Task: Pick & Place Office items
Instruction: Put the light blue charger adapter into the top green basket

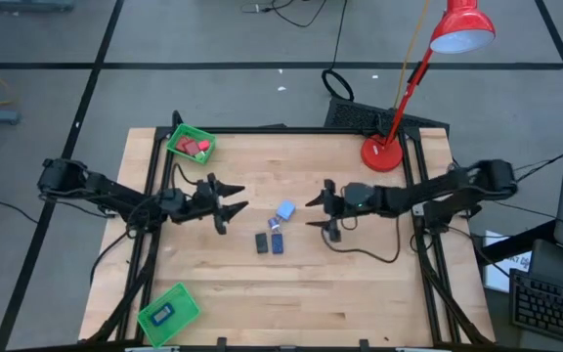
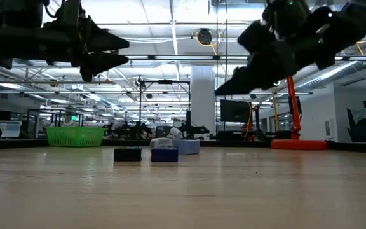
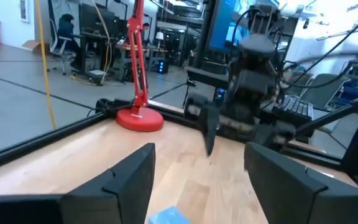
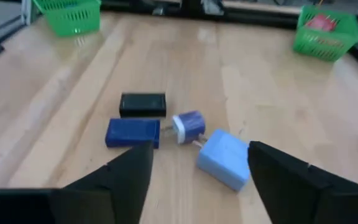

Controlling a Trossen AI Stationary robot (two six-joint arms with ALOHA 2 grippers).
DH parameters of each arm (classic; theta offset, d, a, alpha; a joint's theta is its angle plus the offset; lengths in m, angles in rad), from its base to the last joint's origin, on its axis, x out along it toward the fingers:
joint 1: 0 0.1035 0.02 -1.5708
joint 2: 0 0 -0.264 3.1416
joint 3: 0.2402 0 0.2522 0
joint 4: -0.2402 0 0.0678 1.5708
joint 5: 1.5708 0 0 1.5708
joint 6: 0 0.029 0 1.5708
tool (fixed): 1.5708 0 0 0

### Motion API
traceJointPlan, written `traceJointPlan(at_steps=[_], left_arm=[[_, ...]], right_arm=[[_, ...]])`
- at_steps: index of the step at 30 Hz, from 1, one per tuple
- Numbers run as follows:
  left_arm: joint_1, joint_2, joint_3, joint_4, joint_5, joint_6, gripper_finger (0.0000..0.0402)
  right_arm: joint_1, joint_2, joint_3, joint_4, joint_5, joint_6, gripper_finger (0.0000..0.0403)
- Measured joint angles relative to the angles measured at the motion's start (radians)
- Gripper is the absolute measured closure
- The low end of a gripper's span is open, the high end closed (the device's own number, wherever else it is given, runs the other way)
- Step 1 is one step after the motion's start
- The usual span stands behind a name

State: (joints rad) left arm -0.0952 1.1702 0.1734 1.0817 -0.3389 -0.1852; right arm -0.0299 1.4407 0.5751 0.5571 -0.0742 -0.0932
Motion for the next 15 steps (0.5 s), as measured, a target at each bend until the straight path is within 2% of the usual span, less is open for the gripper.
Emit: traceJointPlan(at_steps=[6,10,15], left_arm=[[0.001,0.0,0.0,-0.006,0.0,-0.001,0.0146],[0.0,0.0,0.0,-0.004,0.0,-0.018,0.0146],[0.0,0.0,0.0,-0.006,-0.002,-0.032,0.0146]], right_arm=[[-0.017,0.218,0.001,0.211,0.123,-0.104,0.0105],[-0.053,0.345,0.016,0.307,0.073,-0.085,0.011],[-0.075,0.415,0.046,0.309,0.013,-0.015,0.012]])
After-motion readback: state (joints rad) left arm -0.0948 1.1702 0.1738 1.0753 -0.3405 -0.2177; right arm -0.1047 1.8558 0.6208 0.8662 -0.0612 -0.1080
